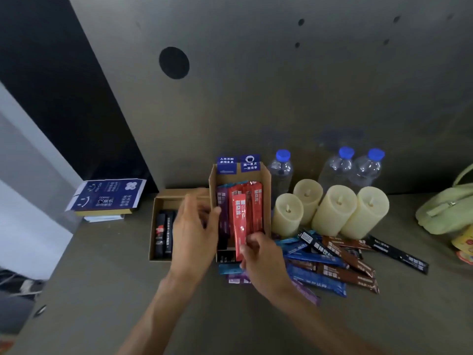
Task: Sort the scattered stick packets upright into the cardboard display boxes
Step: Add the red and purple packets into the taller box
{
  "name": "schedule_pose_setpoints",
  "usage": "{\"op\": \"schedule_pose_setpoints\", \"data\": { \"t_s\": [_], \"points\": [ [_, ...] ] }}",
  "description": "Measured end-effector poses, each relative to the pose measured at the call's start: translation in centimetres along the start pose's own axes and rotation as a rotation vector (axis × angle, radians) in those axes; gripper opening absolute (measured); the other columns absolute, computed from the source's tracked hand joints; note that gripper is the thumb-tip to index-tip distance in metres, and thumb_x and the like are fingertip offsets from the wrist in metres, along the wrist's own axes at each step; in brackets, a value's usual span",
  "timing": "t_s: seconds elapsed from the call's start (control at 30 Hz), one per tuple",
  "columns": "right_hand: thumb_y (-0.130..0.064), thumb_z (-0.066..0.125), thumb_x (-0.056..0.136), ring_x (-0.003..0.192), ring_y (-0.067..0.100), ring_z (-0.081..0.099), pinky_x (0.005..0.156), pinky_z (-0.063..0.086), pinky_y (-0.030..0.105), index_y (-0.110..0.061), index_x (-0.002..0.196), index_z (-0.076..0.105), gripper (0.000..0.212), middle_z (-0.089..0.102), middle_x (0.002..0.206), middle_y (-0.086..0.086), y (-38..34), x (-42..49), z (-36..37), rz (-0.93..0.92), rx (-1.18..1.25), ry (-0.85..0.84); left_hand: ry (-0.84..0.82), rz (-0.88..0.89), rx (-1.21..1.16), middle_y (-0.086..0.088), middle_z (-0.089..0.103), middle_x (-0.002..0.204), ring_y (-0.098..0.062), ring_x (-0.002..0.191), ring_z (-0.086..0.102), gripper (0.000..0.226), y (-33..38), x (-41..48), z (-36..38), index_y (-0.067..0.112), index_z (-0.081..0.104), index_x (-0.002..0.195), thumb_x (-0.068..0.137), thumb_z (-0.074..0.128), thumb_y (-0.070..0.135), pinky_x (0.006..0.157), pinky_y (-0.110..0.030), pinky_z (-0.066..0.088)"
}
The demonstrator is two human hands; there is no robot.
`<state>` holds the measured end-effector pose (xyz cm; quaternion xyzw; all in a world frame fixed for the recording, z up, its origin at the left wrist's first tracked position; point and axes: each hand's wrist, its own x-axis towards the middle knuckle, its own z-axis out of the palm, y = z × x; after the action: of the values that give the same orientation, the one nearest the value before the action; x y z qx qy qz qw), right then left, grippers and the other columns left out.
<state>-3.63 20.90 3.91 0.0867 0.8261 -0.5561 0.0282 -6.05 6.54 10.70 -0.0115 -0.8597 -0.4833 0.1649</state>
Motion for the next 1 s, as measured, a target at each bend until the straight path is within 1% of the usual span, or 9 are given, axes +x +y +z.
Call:
{"op": "schedule_pose_setpoints", "data": {
  "t_s": [0.03,0.1,0.2,0.27,0.37,0.5,0.7,0.8,1.0],
  "points": [
    [-0.016,0.057,0.099,0.077,0.01,0.069,0.06,0.055,0.018,-0.023,0.092,0.058,0.009,0.069,0.098,0.003,0.1,0.8,0.8,0.03,-0.021,0.029,0.012,0.044,0.024,0.013,0.053,0.116,0.003,0.089,0.061,0.043,-0.3,0.9,-0.4,0.026,0.046,0.133,0.095,0.064,0.023,0.07,-0.001,0.046],
    [-0.015,0.054,0.1,0.087,0.016,0.07,0.07,0.059,0.022,-0.02,0.095,0.058,0.008,0.068,0.105,0.004,0.2,2.3,2.1,0.048,-0.069,0.091,-0.099,0.099,0.06,0.011,0.036,0.135,-0.001,0.097,0.06,0.061,-1.2,2.6,-0.6,0.029,0.033,0.147,0.095,0.063,0.019,0.065,0.0,0.046],
    [-0.01,0.051,0.1,0.077,0.004,0.063,0.06,0.049,0.007,-0.015,0.094,0.06,0.012,0.066,0.094,-0.001,-0.1,3.9,2.8,0.028,-0.122,0.165,-0.256,0.185,0.084,0.011,0.025,0.15,-0.01,0.117,0.054,0.065,-2.8,4.1,-0.3,0.033,0.027,0.153,0.098,0.057,0.015,0.072,-0.014,0.057],
    [-0.012,0.051,0.1,0.081,0.006,0.065,0.064,0.051,0.008,-0.009,0.106,0.063,0.013,0.068,0.099,0.0,0.1,4.4,3.2,0.026,-0.199,0.181,-0.275,0.187,0.062,0.012,0.031,0.148,-0.006,0.114,0.055,0.062,-3.1,4.3,-0.3,0.032,0.03,0.151,0.098,0.057,0.014,0.074,-0.013,0.057],
    [-0.013,0.053,0.099,0.095,0.02,0.071,0.082,0.06,0.032,-0.011,0.115,0.061,0.019,0.07,0.108,0.003,0.6,5.1,3.5,-0.014,-0.371,0.175,-0.292,0.151,0.003,0.011,0.036,0.145,0.002,0.105,0.057,0.058,-3.3,4.4,-0.4,0.031,0.032,0.149,0.099,0.057,0.016,0.066,-0.001,0.048],
    [-0.013,0.057,0.096,0.097,0.026,0.07,0.084,0.06,0.039,-0.012,0.122,0.051,0.026,0.067,0.112,0.006,0.4,5.3,3.5,-0.099,-0.549,0.205,-0.291,0.165,-0.03,0.01,0.04,0.141,0.007,0.103,0.057,0.059,-3.8,4.5,-0.5,0.03,0.031,0.15,0.099,0.058,0.018,0.068,-0.002,0.049],
    [-0.022,0.056,0.1,0.097,0.026,0.071,0.077,0.061,0.037,-0.012,0.12,0.048,0.024,0.062,0.117,0.006,0.1,5.2,4.0,-0.143,-0.534,0.257,-0.288,0.158,-0.039,0.011,0.041,0.14,0.007,0.104,0.056,0.06,-4.1,4.5,-0.3,0.033,0.03,0.15,0.099,0.058,0.019,0.068,0.001,0.046],
    [-0.027,0.06,0.098,0.096,0.023,0.071,0.076,0.062,0.035,-0.014,0.128,0.046,0.035,0.059,0.118,0.004,0.1,5.4,4.1,-0.117,-0.58,0.226,-0.292,0.154,-0.04,0.01,0.04,0.142,0.0,0.107,0.057,0.06,-4.2,4.5,-0.2,0.035,0.029,0.15,0.099,0.058,0.02,0.066,0.002,0.045],
    [-0.021,0.062,0.095,0.097,0.023,0.071,0.077,0.062,0.035,-0.011,0.132,0.044,0.042,0.056,0.125,0.008,0.0,5.8,4.3,-0.12,-0.617,0.23,-0.289,0.142,-0.024,0.01,0.04,0.141,0.006,0.106,0.055,0.06,-4.1,4.4,-0.3,0.035,0.029,0.15,0.099,0.057,0.018,0.065,0.0,0.047]
  ]
}}
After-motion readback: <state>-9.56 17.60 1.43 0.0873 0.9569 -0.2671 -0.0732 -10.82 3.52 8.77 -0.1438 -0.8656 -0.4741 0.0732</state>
